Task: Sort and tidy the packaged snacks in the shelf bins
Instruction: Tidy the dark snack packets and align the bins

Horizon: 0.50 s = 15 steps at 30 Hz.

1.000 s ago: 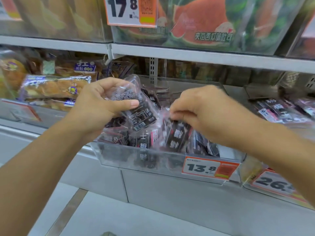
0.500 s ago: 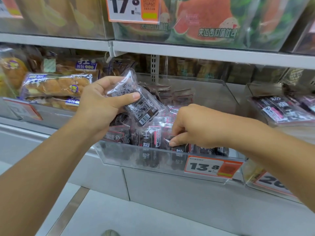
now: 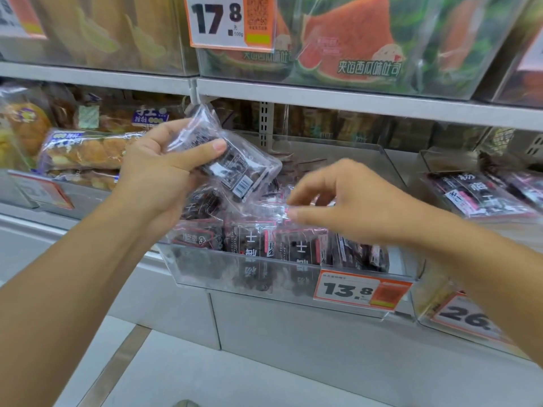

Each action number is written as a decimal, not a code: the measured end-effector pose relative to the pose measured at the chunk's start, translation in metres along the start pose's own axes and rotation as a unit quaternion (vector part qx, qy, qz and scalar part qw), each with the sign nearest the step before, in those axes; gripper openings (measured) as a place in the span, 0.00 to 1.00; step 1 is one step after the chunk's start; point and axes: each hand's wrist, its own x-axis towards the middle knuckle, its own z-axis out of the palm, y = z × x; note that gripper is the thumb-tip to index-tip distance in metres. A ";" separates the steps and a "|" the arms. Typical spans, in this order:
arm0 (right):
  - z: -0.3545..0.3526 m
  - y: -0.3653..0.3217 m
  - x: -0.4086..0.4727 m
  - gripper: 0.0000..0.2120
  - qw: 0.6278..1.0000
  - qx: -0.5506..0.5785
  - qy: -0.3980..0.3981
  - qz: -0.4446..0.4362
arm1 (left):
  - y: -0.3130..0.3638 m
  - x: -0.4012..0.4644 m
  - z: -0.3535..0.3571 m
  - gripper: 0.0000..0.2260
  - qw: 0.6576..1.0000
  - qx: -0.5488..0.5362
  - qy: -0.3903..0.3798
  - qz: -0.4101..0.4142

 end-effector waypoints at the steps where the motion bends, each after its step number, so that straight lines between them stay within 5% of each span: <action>1: 0.000 0.000 0.003 0.13 0.999 0.039 0.034 0.007 | 0.001 -0.001 0.001 0.18 1.000 -0.007 -0.003 0.000; 5: 0.005 0.002 0.016 0.30 0.976 0.197 0.046 0.077 | 0.001 -0.006 0.012 0.18 0.999 0.023 -0.041 -0.001; 11: 0.002 0.004 0.018 0.10 0.975 0.222 -0.022 0.008 | 0.002 -0.008 0.014 0.17 0.979 0.141 -0.143 0.043; 15: 0.026 -0.003 0.020 0.17 0.993 0.107 -0.055 -0.018 | 0.012 -0.011 0.005 0.15 0.916 0.328 -0.185 0.140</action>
